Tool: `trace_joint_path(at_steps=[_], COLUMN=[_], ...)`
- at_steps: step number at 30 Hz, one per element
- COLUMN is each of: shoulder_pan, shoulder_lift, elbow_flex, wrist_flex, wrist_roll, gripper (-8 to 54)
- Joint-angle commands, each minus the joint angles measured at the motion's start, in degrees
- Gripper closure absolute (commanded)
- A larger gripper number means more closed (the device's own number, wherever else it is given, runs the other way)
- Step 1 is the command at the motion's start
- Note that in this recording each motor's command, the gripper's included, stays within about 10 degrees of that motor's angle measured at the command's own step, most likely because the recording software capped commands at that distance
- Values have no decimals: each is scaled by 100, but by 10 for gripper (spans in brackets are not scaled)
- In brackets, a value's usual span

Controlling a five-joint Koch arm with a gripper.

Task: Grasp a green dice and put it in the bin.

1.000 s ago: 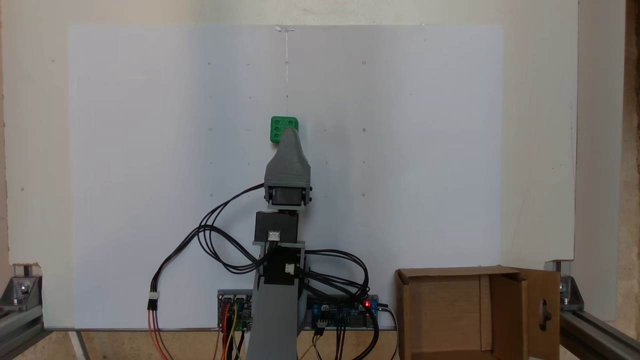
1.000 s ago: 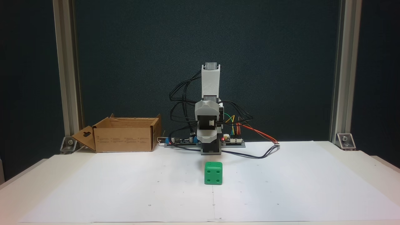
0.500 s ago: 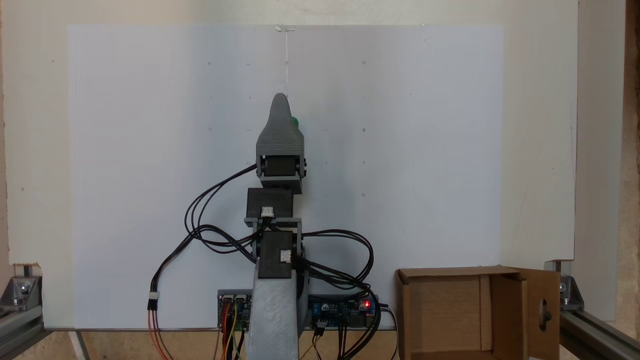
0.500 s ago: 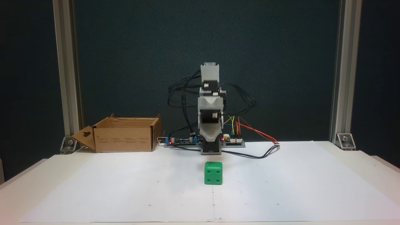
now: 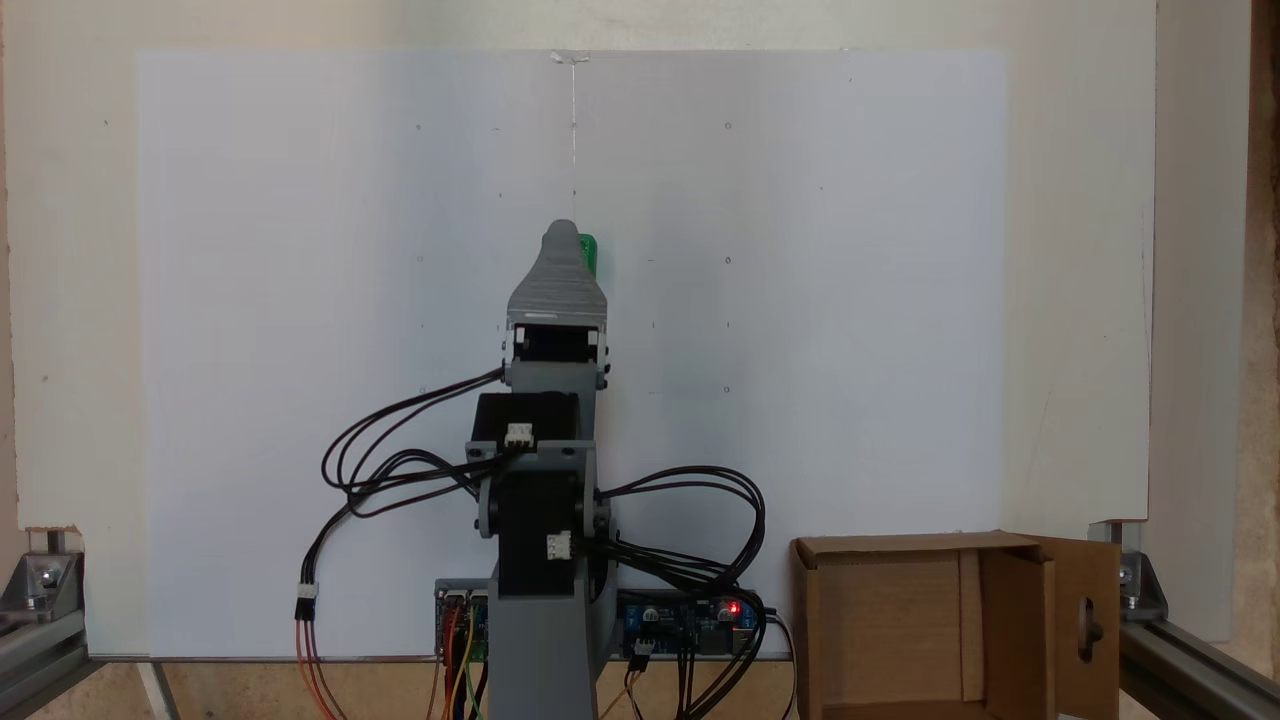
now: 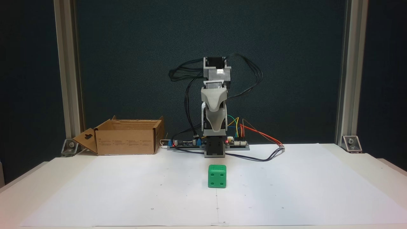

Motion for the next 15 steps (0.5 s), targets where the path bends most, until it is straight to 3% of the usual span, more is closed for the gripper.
trace_joint_path(at_steps=[1,15], shoulder_pan=[-9,18], shoulder_lift=[62,-2136], elbow_flex=[-703,-3182], wrist_flex=[921,3111], wrist_roll=[246,299], gripper=[24,23])
